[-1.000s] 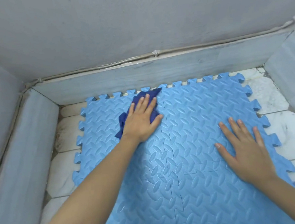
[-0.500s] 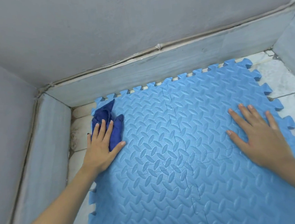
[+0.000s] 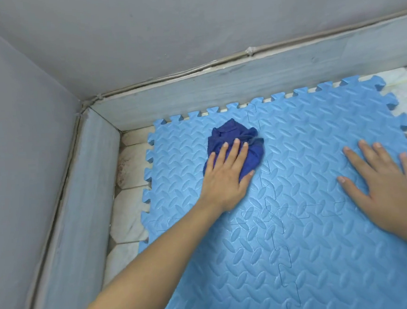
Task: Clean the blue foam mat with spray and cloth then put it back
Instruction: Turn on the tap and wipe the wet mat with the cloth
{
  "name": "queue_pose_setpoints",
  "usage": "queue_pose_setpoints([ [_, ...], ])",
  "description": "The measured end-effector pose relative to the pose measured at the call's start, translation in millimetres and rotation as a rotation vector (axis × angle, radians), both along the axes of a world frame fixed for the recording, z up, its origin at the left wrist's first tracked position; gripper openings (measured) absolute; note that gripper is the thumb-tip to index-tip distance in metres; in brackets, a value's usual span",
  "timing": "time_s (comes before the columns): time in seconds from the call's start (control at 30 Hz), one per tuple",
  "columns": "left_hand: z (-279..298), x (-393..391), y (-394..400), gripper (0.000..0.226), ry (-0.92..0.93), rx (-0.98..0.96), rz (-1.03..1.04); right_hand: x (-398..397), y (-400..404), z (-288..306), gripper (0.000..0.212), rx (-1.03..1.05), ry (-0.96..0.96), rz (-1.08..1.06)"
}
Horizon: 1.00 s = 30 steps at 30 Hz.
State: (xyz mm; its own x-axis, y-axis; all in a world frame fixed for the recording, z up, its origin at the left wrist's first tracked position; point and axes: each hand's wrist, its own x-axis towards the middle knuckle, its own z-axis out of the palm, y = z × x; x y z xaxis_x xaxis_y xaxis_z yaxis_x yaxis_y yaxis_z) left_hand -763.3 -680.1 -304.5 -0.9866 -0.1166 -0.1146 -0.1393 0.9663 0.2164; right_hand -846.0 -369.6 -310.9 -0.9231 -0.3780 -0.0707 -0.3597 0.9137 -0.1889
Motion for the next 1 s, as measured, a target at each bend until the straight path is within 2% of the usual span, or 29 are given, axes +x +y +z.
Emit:
queue_pose_setpoints([
  [0.17,-5,-29,-95,0.065,-0.073,-0.053,0.523,-1,2,-1,0.069,0.008,0.025,0.025],
  [0.23,-3,-30,-93,0.063,-0.073,-0.041,0.556,0,1,-1,0.069,0.003,0.029,0.028],
  [0.3,-2,-22,-71,0.060,-0.020,-0.021,0.456,0,0,-1,0.068,0.010,0.044,0.033],
  [0.47,1,5,29,0.062,-0.005,-0.021,-0.001,-3,3,-2,0.068,-0.030,0.044,0.030],
  [0.53,-2,3,52,0.061,0.010,-0.071,-0.085,-10,5,0,0.067,-0.097,-0.002,0.062],
  [0.63,-5,-11,46,0.064,0.016,-0.084,-0.018,-20,17,10,0.059,-0.247,-0.148,0.079],
  [0.7,-7,-19,35,0.065,0.024,-0.049,0.074,-10,40,9,0.052,-0.209,-0.058,0.029],
  [0.77,-6,-29,28,0.061,0.035,-0.013,0.181,11,60,5,0.057,-0.116,0.062,-0.048],
  [0.83,-3,-38,29,0.055,0.027,0.057,0.252,21,68,1,0.057,-0.126,0.070,-0.115],
  [0.87,-1,-38,36,0.055,0.024,0.076,0.220,21,67,-1,0.057,-0.136,0.070,-0.129],
  [1.0,3,-36,103,0.059,0.021,-0.010,-0.305,16,66,-2,0.059,-0.147,0.110,-0.194],
])
